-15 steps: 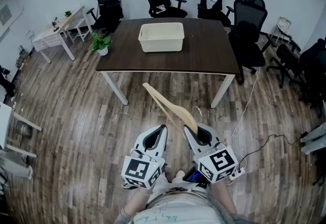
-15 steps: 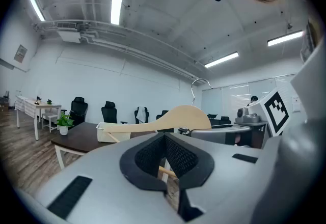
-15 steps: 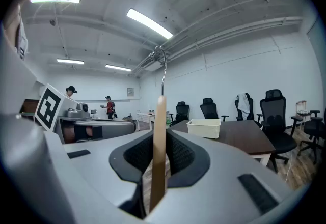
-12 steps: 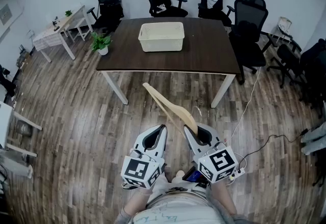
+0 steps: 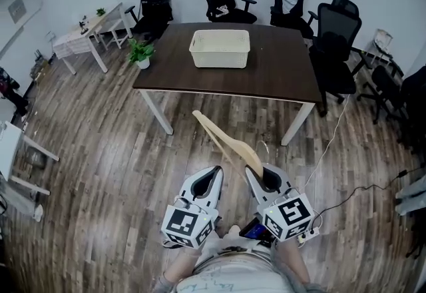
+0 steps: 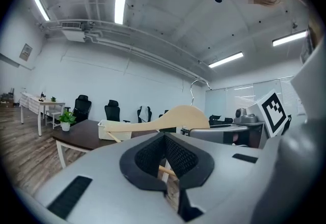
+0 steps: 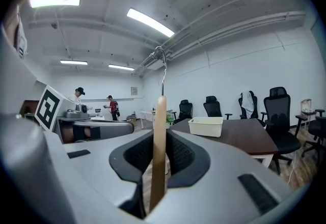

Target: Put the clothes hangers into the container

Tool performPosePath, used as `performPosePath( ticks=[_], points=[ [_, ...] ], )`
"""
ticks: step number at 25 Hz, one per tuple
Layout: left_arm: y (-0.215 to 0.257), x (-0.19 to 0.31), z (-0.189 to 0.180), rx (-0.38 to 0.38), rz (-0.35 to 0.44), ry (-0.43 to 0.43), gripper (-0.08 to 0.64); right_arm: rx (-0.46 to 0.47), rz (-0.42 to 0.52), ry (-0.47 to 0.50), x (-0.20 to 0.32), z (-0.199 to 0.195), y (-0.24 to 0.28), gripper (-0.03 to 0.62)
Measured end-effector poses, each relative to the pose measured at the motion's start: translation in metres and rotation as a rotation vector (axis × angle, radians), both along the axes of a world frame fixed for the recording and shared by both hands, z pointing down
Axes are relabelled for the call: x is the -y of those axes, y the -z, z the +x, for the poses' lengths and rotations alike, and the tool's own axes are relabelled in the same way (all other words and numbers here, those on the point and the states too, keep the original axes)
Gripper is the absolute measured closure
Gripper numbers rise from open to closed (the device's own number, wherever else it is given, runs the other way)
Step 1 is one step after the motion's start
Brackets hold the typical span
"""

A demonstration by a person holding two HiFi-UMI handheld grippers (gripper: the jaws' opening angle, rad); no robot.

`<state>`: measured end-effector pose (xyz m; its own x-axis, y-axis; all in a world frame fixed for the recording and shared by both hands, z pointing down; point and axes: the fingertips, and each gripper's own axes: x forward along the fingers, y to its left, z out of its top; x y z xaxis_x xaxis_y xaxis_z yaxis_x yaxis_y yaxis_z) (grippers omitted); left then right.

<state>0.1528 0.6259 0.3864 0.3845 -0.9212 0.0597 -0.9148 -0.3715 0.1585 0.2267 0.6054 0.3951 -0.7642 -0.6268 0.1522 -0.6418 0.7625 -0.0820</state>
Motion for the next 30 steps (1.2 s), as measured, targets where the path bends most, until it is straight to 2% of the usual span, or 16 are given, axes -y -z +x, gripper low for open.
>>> performPosePath(
  ticks=[10,16,21,30],
  points=[
    [-0.011,0.011,-0.007,-0.023,-0.015,0.030,0.548,-0.040,0.004,0.034,0.011,-0.002,-0.013,0.532],
    [-0.013,0.037,-0.025,-0.038,-0.007,0.004,0.548,-0.029,-0.021,0.001,0.035,-0.021,-0.017,0.532],
    [-0.010,0.070,-0.049,-0.040,-0.004,-0.026,0.549,-0.063,0.023,-0.013,0.062,-0.044,-0.013,0.532],
    [-0.015,0.124,-0.086,-0.049,-0.015,-0.076,0.548,-0.051,0.018,-0.043,0.113,-0.084,-0.015,0.532]
  ],
)
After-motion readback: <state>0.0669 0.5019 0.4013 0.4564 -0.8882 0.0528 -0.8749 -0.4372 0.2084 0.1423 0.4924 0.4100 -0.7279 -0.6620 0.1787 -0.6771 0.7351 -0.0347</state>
